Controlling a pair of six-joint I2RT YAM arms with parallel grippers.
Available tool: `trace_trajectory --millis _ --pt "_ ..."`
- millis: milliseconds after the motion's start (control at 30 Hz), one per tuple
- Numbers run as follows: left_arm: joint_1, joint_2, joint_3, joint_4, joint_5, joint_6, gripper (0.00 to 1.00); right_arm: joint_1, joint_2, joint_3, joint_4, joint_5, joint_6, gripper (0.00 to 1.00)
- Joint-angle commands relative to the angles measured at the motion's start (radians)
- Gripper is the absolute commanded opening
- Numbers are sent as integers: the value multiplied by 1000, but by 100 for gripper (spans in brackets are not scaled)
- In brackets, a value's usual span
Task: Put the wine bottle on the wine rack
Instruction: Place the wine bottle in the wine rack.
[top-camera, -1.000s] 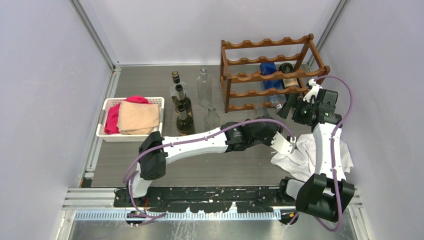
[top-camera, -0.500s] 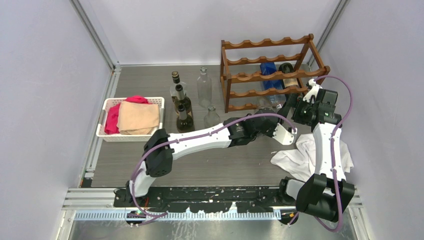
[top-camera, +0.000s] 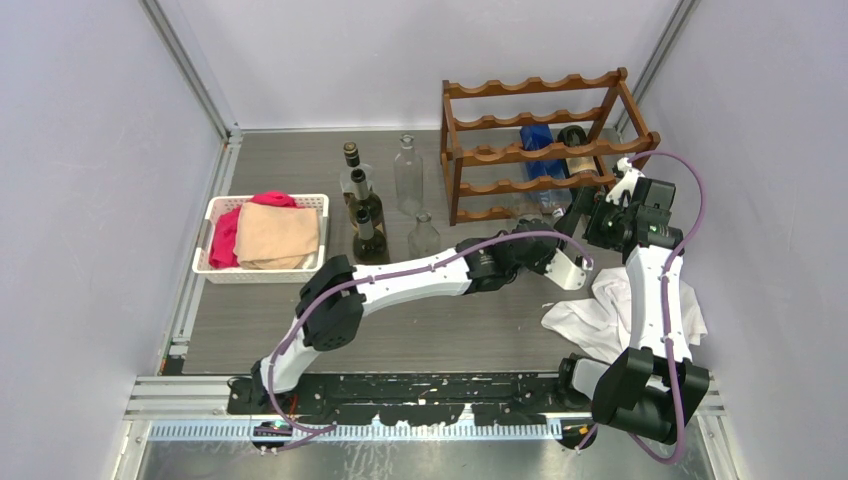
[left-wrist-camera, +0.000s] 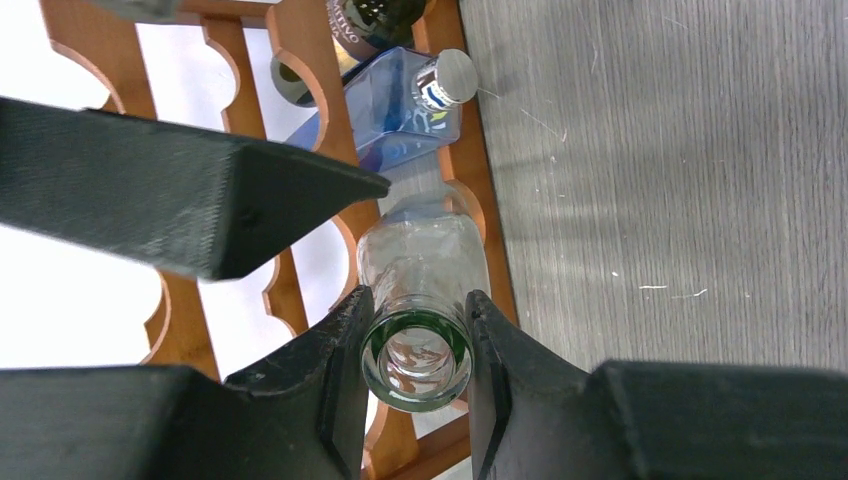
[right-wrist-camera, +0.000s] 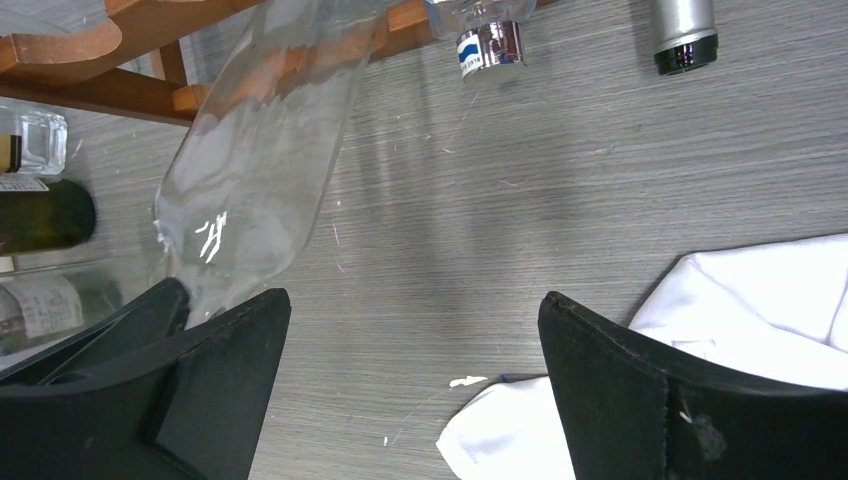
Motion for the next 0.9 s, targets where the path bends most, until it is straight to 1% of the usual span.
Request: trace_trajectory --millis 0,233,267,433,633,733,867 --pt "10 8 19 132 -32 22 0 -3 -12 26 37 -16 2 100" --pt "43 57 -4 153 -17 12 0 -3 -11 26 36 -25 2 100" --pt "49 64 -8 160 -17 12 2 -4 -10 26 36 -27 2 100" --pt "67 105 -31 214 -18 23 16 -4 -6 26 35 -34 2 100" --pt "80 142 -33 231 -14 9 41 -3 -3 28 34 -37 2 100" --pt "82 151 -34 231 -8 2 51 -4 0 28 33 -39 1 100" --pt "82 153 -41 230 -4 -9 59 -3 1 29 32 -41 0 100"
